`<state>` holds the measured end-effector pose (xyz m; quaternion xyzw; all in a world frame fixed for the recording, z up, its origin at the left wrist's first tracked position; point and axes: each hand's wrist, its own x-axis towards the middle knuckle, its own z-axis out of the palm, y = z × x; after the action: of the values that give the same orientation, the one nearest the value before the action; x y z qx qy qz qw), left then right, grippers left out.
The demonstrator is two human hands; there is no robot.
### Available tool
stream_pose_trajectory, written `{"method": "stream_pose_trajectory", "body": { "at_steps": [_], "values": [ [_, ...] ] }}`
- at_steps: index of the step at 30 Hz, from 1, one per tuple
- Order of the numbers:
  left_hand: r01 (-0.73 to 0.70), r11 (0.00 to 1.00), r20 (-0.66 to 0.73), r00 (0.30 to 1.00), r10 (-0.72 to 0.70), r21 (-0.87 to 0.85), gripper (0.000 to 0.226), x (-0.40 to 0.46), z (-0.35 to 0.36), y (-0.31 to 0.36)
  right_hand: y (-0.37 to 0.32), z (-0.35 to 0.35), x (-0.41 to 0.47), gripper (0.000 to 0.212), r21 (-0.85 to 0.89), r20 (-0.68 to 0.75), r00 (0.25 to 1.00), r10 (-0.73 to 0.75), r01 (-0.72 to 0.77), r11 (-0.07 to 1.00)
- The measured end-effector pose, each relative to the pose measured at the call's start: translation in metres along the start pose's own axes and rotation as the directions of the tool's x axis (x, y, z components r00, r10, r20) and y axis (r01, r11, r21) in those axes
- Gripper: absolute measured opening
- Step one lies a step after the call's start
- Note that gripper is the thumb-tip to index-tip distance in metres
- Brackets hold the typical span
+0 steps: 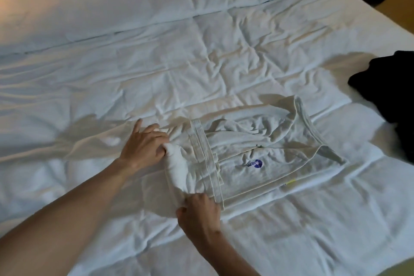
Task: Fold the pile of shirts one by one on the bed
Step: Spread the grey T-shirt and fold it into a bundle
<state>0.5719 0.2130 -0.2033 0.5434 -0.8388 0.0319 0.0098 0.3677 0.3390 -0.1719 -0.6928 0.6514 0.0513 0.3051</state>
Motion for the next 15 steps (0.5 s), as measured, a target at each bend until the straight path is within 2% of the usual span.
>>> {"method": "stream_pose_trajectory", "body": {
  "at_steps": [3, 6, 9, 12, 13, 15],
  "values": [
    [0.076, 0.991, 0.044, 0.996, -0.071, -0.109, 0.036, 0.044, -0.031, 0.016, 0.029, -0.03, -0.005, 0.019, 0.181, -0.072, 0.995, 0.07, -0.056, 0.982],
    [0.159, 0.959, 0.292, 0.953, -0.086, -0.235, 0.038, 0.109, -0.066, 0.042, 0.071, -0.068, -0.003, 0.027, 0.339, -0.175, 0.966, 0.191, -0.124, 0.933],
    [0.188, 0.936, 0.437, 0.899, -0.042, -0.297, 0.042, 0.185, -0.083, 0.076, 0.131, -0.108, 0.009, 0.03, 0.482, -0.232, 0.925, 0.302, -0.161, 0.861],
    [0.223, 0.862, 0.42, 0.908, -0.013, -0.456, 0.058, 0.248, -0.086, 0.125, 0.194, -0.139, 0.023, 0.033, 0.58, -0.275, 0.873, 0.403, -0.184, 0.794],
    [0.23, 0.826, 0.405, 0.915, -0.002, -0.515, 0.054, 0.265, -0.083, 0.144, 0.215, -0.145, 0.028, 0.035, 0.605, -0.289, 0.847, 0.445, -0.199, 0.771],
    [0.251, 0.761, 0.376, 0.926, -0.009, -0.599, 0.033, 0.29, -0.071, 0.176, 0.252, -0.148, 0.037, 0.035, 0.645, -0.292, 0.799, 0.525, -0.241, 0.725]
  ]
}}
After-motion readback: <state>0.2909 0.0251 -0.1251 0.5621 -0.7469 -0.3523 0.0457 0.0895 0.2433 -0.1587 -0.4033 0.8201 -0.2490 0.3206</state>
